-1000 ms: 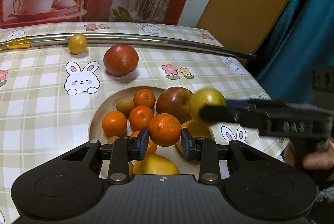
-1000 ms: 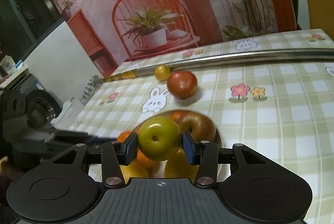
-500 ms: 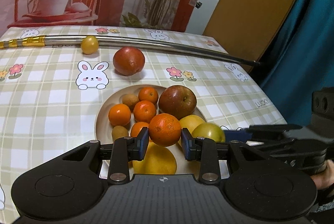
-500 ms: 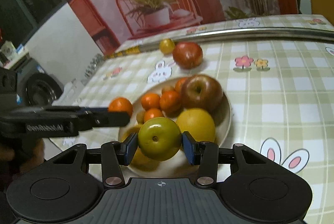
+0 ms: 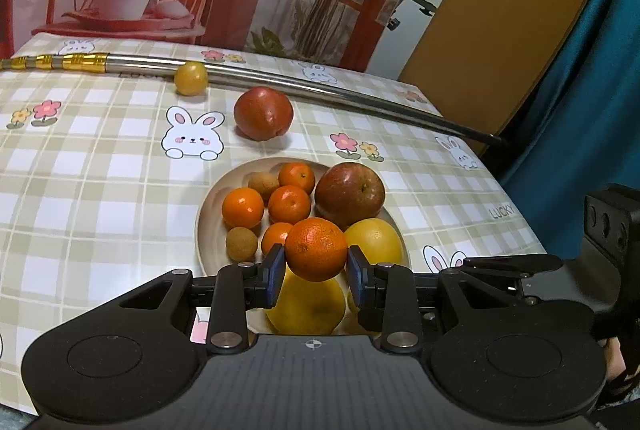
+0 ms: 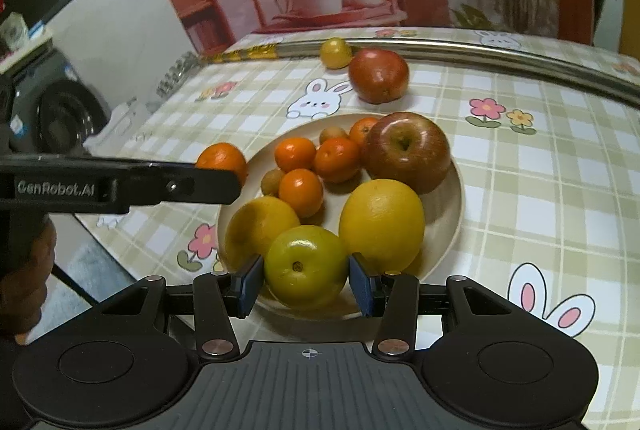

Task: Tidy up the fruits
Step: 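Drop the green apple in the plate from the right gripper while the left gripper holds, then lower the small tangerine into the plate and open the left gripper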

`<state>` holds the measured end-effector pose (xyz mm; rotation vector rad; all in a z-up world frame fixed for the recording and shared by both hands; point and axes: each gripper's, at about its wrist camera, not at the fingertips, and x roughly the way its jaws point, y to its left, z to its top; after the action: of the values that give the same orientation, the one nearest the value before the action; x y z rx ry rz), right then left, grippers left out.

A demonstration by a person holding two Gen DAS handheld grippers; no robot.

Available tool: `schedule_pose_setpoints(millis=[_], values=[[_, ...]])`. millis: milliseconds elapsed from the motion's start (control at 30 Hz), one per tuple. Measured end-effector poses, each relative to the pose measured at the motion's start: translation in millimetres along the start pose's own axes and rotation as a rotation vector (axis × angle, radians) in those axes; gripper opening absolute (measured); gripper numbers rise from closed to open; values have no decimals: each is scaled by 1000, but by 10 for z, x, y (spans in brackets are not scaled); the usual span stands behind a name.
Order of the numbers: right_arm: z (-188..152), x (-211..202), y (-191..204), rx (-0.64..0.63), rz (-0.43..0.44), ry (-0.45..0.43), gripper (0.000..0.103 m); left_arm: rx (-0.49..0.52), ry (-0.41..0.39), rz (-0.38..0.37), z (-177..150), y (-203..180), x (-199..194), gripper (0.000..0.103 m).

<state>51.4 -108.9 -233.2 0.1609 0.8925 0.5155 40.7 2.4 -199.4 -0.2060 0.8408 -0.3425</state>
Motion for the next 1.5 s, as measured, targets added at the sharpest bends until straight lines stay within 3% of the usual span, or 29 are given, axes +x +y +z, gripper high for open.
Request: schedule_pose_setpoints(millis=[467,733,1033,1233,1500], values=[[-24,29,-29,9,-15,18,43,-25,19,-9,-44,58,53,35],[32,-191,-53,6,-43,-117,43,-20,21,-10,-52,49,62,35],[88,-384,-372,131,-128,-267,47,167,16,47,34,-208,164,35],[54,-387,-504,174,-143,-292,48,289,55,53,120,-395,367,35],[22,-355,-594,200,-145,-301,48,299,102,61,110,-427,534,35]])
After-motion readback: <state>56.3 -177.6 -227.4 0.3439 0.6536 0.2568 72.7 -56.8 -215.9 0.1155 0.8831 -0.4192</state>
